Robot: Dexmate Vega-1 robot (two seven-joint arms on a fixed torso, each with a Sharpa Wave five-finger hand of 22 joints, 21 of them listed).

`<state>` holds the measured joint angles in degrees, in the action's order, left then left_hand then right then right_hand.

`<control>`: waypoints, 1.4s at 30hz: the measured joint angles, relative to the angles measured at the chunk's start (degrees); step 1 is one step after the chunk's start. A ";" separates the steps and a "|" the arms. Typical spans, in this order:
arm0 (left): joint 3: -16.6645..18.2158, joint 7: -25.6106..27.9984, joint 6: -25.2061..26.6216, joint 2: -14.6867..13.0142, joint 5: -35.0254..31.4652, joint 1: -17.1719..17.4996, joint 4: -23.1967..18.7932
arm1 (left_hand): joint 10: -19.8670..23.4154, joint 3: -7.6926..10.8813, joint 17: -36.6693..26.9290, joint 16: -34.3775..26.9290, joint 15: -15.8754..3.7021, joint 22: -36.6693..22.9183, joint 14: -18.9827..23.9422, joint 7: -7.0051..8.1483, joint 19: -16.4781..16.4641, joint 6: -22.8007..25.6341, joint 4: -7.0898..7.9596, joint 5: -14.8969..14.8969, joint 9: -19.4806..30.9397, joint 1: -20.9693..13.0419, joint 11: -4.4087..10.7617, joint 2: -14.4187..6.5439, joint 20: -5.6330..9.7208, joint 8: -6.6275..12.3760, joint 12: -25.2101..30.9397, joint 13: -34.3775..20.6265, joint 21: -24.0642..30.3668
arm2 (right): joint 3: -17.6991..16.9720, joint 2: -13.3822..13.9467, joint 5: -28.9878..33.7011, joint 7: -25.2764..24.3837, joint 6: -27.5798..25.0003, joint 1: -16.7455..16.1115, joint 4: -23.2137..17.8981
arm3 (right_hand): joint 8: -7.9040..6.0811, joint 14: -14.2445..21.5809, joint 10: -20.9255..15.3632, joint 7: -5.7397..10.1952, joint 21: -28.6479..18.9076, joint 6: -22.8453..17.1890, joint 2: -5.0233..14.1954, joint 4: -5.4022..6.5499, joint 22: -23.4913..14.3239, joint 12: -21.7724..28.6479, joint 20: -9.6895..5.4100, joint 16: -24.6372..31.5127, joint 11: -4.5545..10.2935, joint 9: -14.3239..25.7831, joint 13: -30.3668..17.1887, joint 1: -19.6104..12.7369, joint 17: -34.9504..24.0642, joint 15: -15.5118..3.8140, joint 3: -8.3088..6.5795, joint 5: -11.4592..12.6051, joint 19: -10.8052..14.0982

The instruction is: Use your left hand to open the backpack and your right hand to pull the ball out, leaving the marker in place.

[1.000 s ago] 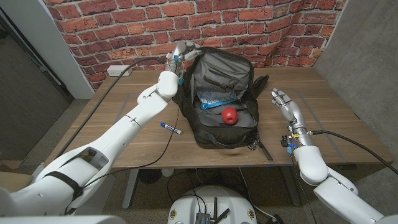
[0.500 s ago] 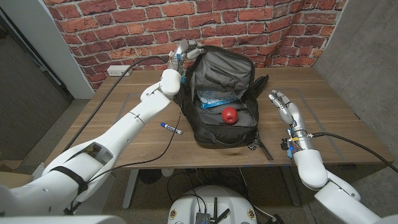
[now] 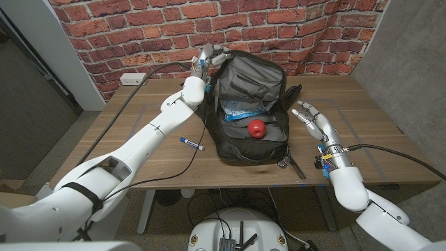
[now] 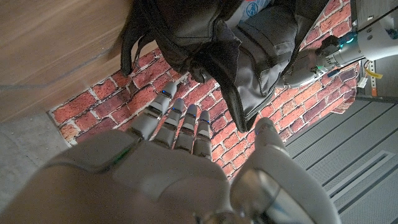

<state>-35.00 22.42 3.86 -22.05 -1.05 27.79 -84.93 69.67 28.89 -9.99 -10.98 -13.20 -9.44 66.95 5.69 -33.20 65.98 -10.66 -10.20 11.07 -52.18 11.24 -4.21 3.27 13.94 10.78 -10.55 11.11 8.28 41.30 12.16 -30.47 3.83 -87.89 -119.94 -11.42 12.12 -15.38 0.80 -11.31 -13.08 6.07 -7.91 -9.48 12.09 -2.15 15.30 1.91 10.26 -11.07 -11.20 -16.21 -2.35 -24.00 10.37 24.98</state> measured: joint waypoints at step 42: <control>-0.43 1.42 -3.65 2.49 1.86 -0.34 4.19 | -0.30 0.61 0.00 0.00 -0.42 0.00 0.41 -0.20 0.01 -0.19 0.30 -0.21 -0.02 -0.26 -0.30 0.21 0.00 0.03 -0.25 0.05 0.00 | -1.56 10.34 15.40 10.67 -12.37 -1.32 -9.42 | 1.26 0.51 1.18 2.90 0.33 4.92 0.79 -2.26 0.15 -0.68 -0.42 0.40 2.30 -0.14 0.01 -6.63 0.53 0.11 -1.80 -0.19 0.40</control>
<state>-35.43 23.85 0.21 -19.55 0.82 27.46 -80.74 69.37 29.50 -9.99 -10.98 -13.61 -9.44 67.36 5.49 -33.19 65.79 -10.36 -10.41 11.05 -52.44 10.94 -4.00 3.27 13.96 10.53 -10.51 11.11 6.72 51.64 27.56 -19.79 -8.54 -89.21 -129.36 -10.15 12.63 -14.20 3.70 -10.98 -8.16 6.86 -10.17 -9.33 11.41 -2.57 15.69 4.22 10.12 -11.06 -17.83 -15.68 -2.24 -25.81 10.17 25.37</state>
